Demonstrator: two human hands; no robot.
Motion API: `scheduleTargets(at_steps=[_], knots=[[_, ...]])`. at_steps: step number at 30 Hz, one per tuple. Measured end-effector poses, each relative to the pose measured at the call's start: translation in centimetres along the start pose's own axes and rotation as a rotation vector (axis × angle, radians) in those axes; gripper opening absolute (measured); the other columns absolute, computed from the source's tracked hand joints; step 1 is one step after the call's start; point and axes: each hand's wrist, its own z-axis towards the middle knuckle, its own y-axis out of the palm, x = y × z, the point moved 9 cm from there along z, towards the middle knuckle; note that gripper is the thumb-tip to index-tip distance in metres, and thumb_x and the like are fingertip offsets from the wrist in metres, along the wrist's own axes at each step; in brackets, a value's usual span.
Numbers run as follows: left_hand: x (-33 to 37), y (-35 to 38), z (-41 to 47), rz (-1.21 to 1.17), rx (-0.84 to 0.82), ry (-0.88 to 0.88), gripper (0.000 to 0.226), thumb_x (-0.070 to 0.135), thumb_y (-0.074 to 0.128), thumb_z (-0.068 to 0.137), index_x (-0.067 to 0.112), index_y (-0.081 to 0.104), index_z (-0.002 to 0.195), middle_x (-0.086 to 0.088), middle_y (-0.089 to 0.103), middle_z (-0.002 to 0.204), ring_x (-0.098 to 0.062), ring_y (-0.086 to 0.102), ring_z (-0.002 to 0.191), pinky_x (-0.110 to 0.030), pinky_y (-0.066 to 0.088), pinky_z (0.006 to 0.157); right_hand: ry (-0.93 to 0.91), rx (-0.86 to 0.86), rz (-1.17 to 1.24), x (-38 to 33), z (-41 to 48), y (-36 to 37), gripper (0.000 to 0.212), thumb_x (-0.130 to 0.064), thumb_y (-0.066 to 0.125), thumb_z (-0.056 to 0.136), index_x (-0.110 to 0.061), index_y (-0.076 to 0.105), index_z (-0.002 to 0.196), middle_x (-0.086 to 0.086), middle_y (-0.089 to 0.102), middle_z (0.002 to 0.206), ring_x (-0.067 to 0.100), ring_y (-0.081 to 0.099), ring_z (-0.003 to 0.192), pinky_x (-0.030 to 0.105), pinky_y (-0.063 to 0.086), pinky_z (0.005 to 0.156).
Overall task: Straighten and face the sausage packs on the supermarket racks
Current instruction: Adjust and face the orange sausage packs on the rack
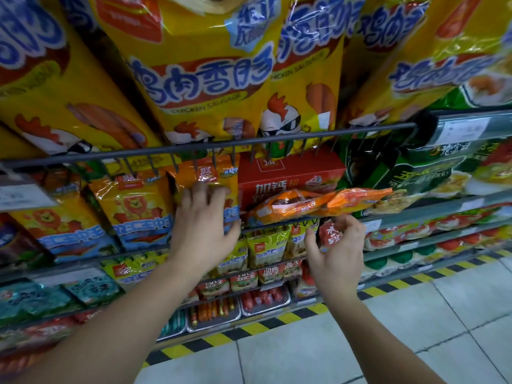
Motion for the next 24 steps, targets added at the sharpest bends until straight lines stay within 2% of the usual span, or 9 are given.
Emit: scheduleTargets(at_steps=[5,8,10,12,15,18,20,22,24], knots=[[4.0,0.4,-1.0,-0.113,0.044,0.09,0.068,0.051,0.064,0.082,0.021,0.041,0.138,-0.006,0.042,0.122,-0.027,0.043,0.112,-0.043,0.046,0.092,-0.191,-0.045,-0.013,-0.6,2.4,-0.1,0.056,-0.018,0.075,0.083,-0.002,0.044,0.127,0.012,0.046,0.11,0.023,0.047,0.096,0.033,0.043,0.076],[7.4,0.1,-0.2,-0.175,0.039,0.184,0.072,0.054,0.065,0.083,0.03,0.034,0.143,-0.003,0.039,0.133,-0.025,0.045,0.119,-0.042,0.045,0.095,-0.302,-0.113,-0.018,-0.9,4.1,0.5,0.056,-0.016,0.07,0.085,-0.008,0.041,0.132,0.013,0.046,0.116,0.027,0.049,0.103,0.033,0.043,0.079],[8.9,0.2,0.8,-0.182,0.02,0.2,0.067,0.051,0.066,0.085,0.032,0.037,0.142,0.0,0.04,0.135,-0.023,0.049,0.116,-0.039,0.048,0.088,-0.324,-0.205,-0.024,-0.8,5.6,1.3,0.062,-0.02,0.067,0.086,-0.015,0.037,0.14,0.011,0.044,0.127,0.03,0.047,0.114,0.037,0.044,0.085],[8.8,0.6,2.1,-0.214,-0.005,0.117,0.057,0.044,0.065,0.089,0.031,0.043,0.139,0.002,0.037,0.14,-0.021,0.051,0.115,-0.035,0.046,0.084,-0.335,-0.314,-0.055,-0.9,7.3,2.4,0.07,-0.025,0.065,0.084,-0.024,0.033,0.146,0.009,0.04,0.136,0.031,0.041,0.12,0.042,0.042,0.091],[8.7,0.9,4.0,-0.256,0.002,0.042,0.043,0.033,0.062,0.094,0.026,0.053,0.135,-0.002,0.043,0.142,-0.022,0.057,0.112,-0.032,0.047,0.084,-0.348,-0.395,-0.094,-1.1,9.3,3.3,0.071,-0.03,0.06,0.082,-0.028,0.035,0.148,0.008,0.039,0.132,0.033,0.037,0.115,0.049,0.039,0.095],[6.8,0.9,5.7,-0.324,0.037,-0.129,0.039,0.034,0.057,0.098,0.019,0.058,0.134,-0.008,0.066,0.119,-0.021,0.066,0.089,-0.025,0.048,0.071,-0.384,-0.453,-0.111,-0.8,10.0,3.5,0.072,-0.025,0.064,0.086,-0.034,0.032,0.15,0.006,0.039,0.128,0.034,0.036,0.115,0.05,0.033,0.101],[5.7,1.0,6.3,-0.283,0.066,-0.218,0.04,0.037,0.055,0.099,0.014,0.061,0.131,-0.009,0.071,0.11,-0.025,0.066,0.086,-0.029,0.049,0.073,-0.433,-0.464,-0.12,-0.8,10.0,3.5,0.075,-0.024,0.065,0.086,-0.037,0.03,0.151,0.002,0.037,0.126,0.029,0.035,0.112,0.047,0.04,0.091],[6.1,1.2,6.6,-0.283,0.059,-0.228,0.037,0.034,0.053,0.1,0.013,0.062,0.129,-0.01,0.071,0.1,-0.026,0.062,0.075,-0.031,0.046,0.066,-0.446,-0.462,-0.131,-0.9,10.1,3.5,0.077,-0.023,0.065,0.085,-0.037,0.029,0.152,-0.001,0.036,0.124,0.025,0.033,0.11,0.042,0.044,0.08],[6.9,1.3,6.9,-0.255,0.04,-0.233,0.036,0.031,0.051,0.101,0.012,0.061,0.13,-0.014,0.07,0.105,-0.029,0.064,0.084,-0.031,0.045,0.069,-0.441,-0.457,-0.156,-0.9,10.3,3.6,0.078,-0.024,0.065,0.084,-0.037,0.029,0.152,0.0,0.035,0.125,0.024,0.031,0.109,0.041,0.046,0.078]])
